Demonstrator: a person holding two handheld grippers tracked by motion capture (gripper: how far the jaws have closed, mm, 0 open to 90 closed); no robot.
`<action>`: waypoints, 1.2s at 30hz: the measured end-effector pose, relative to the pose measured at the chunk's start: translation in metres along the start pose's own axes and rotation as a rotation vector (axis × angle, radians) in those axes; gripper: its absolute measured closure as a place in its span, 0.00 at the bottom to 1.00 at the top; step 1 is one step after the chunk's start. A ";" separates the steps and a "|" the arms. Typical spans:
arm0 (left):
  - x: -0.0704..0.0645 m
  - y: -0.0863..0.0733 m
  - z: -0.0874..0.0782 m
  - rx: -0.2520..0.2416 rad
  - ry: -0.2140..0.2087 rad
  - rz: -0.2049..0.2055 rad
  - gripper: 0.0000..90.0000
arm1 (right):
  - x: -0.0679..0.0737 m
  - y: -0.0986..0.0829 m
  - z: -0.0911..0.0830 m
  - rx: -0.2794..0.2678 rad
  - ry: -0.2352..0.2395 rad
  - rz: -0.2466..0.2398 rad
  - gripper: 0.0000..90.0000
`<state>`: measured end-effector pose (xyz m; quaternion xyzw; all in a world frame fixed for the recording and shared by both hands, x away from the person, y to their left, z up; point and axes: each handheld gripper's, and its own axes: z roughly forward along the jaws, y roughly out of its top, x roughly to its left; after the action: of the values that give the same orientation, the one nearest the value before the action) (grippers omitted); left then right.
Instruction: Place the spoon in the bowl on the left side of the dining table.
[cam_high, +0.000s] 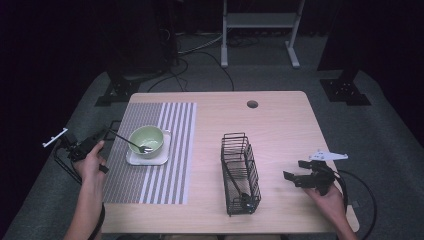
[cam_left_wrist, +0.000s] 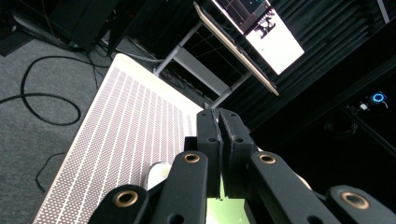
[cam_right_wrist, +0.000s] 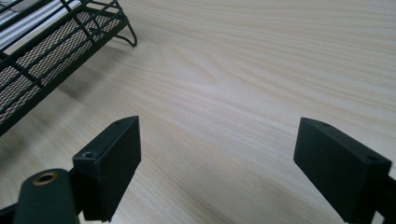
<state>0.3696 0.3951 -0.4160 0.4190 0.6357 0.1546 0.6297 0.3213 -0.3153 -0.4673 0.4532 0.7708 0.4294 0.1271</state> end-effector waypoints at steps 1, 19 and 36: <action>0.000 0.000 0.000 0.000 0.000 0.000 0.98 | 0.000 0.000 0.000 0.000 0.000 0.000 0.15; 0.005 -0.001 0.001 0.005 0.011 -0.012 0.96 | 0.001 0.002 0.003 0.003 0.009 0.001 0.15; 0.010 -0.007 0.004 0.028 0.030 0.005 0.90 | -0.002 0.000 0.010 0.021 0.014 0.011 0.15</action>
<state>0.3725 0.3967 -0.4285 0.4267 0.6463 0.1535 0.6138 0.3284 -0.3118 -0.4733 0.4555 0.7737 0.4251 0.1146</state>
